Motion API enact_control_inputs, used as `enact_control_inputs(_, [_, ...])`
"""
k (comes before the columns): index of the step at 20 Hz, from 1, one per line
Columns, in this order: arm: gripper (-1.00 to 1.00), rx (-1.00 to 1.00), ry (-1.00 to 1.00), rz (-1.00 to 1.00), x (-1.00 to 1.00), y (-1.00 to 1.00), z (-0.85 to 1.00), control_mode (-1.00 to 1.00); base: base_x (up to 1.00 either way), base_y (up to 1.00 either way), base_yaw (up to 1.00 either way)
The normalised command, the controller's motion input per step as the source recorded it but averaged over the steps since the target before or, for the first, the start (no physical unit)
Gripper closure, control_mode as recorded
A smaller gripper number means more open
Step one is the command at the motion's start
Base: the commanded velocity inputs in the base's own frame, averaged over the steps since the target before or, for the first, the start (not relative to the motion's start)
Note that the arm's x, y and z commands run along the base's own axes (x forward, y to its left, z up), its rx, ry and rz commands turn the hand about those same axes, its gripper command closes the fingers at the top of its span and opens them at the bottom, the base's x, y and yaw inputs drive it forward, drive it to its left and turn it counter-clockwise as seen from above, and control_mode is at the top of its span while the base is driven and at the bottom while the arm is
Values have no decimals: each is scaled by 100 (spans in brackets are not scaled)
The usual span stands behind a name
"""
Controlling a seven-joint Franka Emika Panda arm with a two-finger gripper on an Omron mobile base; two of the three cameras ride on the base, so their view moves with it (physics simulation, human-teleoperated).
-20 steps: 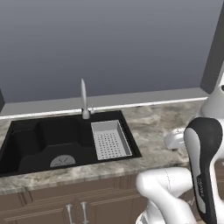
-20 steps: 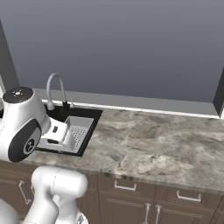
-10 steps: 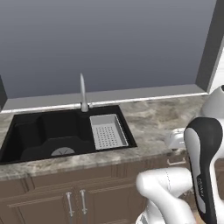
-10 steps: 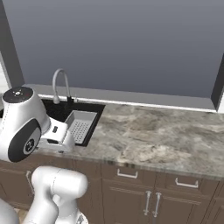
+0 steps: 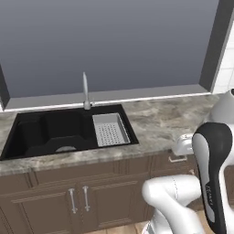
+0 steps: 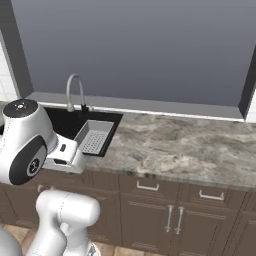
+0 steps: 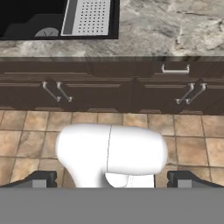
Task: Four empty soda cans are scattered around the kitchen. Gather all the cans and cluster them next to the stove for recycling.
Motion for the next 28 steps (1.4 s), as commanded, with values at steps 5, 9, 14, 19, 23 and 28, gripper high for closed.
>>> enact_control_inputs(5, [-100, 0, 0, 0, 0, 0, 0, 100, -52, 0, 0])
enact_control_inputs(9, [-100, 0, 0, 0, 0, 0, 0, 100, -49, 0, 0])
enact_control_inputs(14, [-100, 0, 0, 0, 0, 0, 0, 100, -45, 0, 0])
enact_control_inputs(19, [-100, 0, 0, 0, 0, 0, 0, 100, -35, 0, 0])
enact_control_inputs(23, [-100, 0, 0, 0, 0, 0, 0, 100, -10, 8, 0])
enact_control_inputs(28, [-100, 0, 0, 0, 0, 0, 0, 100, 0, 48, 0])
